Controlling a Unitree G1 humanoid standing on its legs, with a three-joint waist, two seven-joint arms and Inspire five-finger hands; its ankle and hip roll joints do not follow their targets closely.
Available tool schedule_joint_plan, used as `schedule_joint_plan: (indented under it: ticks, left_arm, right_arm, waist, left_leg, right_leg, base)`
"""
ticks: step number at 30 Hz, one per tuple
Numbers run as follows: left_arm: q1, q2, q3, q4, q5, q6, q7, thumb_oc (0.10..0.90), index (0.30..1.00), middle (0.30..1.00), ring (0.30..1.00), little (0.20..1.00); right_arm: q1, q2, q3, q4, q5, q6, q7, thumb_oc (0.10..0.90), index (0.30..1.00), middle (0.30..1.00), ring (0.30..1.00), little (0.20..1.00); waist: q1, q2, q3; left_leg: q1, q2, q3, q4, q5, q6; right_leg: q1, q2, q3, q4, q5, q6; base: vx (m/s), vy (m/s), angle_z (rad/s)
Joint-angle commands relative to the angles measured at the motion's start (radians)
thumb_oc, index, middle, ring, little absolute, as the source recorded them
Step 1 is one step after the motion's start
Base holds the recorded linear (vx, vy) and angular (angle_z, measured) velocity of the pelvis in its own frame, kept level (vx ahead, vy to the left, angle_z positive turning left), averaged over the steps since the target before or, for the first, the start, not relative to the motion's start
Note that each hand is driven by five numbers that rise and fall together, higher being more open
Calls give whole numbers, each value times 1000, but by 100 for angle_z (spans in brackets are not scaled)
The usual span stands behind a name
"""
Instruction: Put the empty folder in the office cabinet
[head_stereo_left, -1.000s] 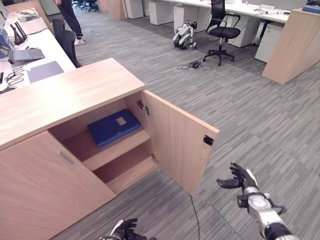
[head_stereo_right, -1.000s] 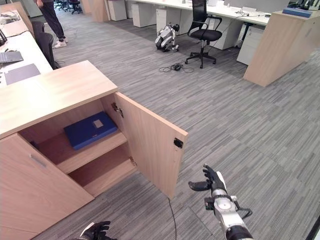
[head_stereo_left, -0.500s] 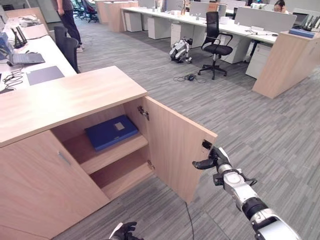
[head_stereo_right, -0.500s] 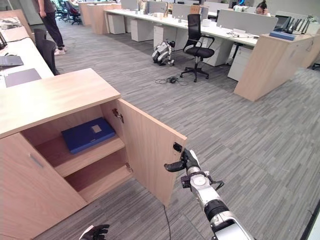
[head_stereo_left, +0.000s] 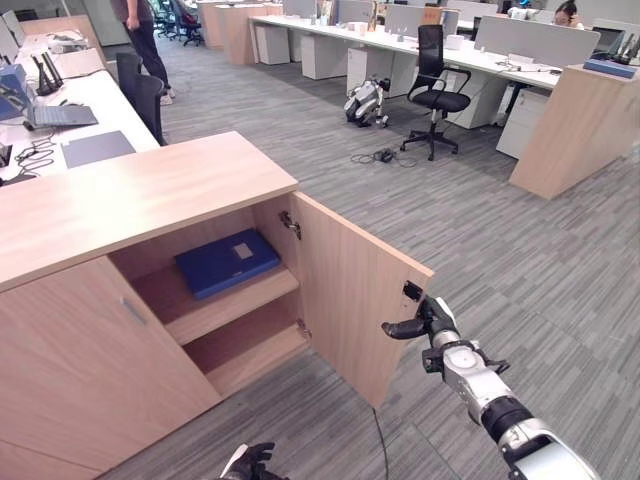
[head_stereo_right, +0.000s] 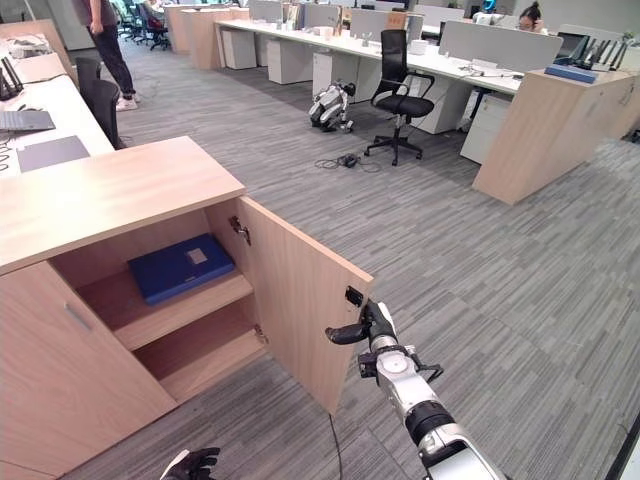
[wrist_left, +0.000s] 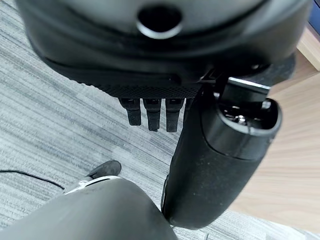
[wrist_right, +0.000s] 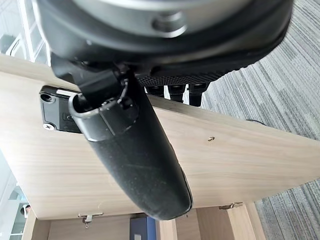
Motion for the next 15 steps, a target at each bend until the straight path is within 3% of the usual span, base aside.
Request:
schedule_joint_plan:
  ticks: [1, 5, 6, 10, 13, 15]
  left_arm:
    - [-88, 5, -38, -15, 13, -8, 35, 800, 900, 900, 900, 900]
    - [-110, 3, -54, -24, 27, -1, 51, 800, 900, 900, 900, 900]
    - [-111, 3, -53, -25, 27, -1, 51, 800, 900, 900, 900, 900]
    - [-120, 7, -98, -34, 58, -5, 58, 800, 900, 900, 900, 900]
    - [-97, 28, -131, -58, 99, -11, 54, 800, 900, 900, 900, 900]
    - [-72, 37, -137, -50, 120, -14, 50, 800, 900, 900, 900, 900]
  right_arm:
    - [-137, 76, 139, -283, -64, -99, 122, 800, 900, 900, 900, 900]
    - [-162, 113, 259, -390, -80, -108, 180, 800, 900, 900, 900, 900]
    - [-164, 114, 259, -388, -80, -109, 181, 800, 900, 900, 900, 900]
    - [-338, 221, 399, -446, -58, -138, 215, 800, 900, 900, 900, 900]
    - [-400, 283, 423, -433, 24, -147, 219, 800, 900, 900, 900, 900]
    - [-419, 307, 435, -418, 80, -149, 222, 800, 900, 900, 900, 900]
  waist:
    - [91, -20, 38]
    - [166, -26, 45]
    - [161, -25, 48]
    - [279, -35, 71]
    - [359, -25, 93]
    - [390, -25, 88]
  left_leg:
    - [-5, 39, -108, 4, -95, -38]
    - [-55, 48, -204, 6, -67, -70]
    - [-62, 47, -210, 6, -55, -69]
    - [-127, 59, -331, 23, -13, -112]
    - [-173, 53, -399, 28, 29, -141]
    - [-180, 60, -420, 27, 24, -145]
  right_leg:
    - [-34, -95, -53, 106, -106, 76]
    - [1, -67, -131, 89, -148, 53]
    - [-1, -66, -136, 90, -139, 52]
    - [64, -21, -263, 54, -182, 17]
    - [92, 2, -346, 28, -195, 1]
    - [108, 17, -378, 16, -201, -6]
  base:
    - [-54, -106, 31]
    - [-60, -125, 38]
    - [-35, -129, 59]
    - [-39, -221, 60]
    - [-60, -139, 122]
    - [-13, -49, 144]
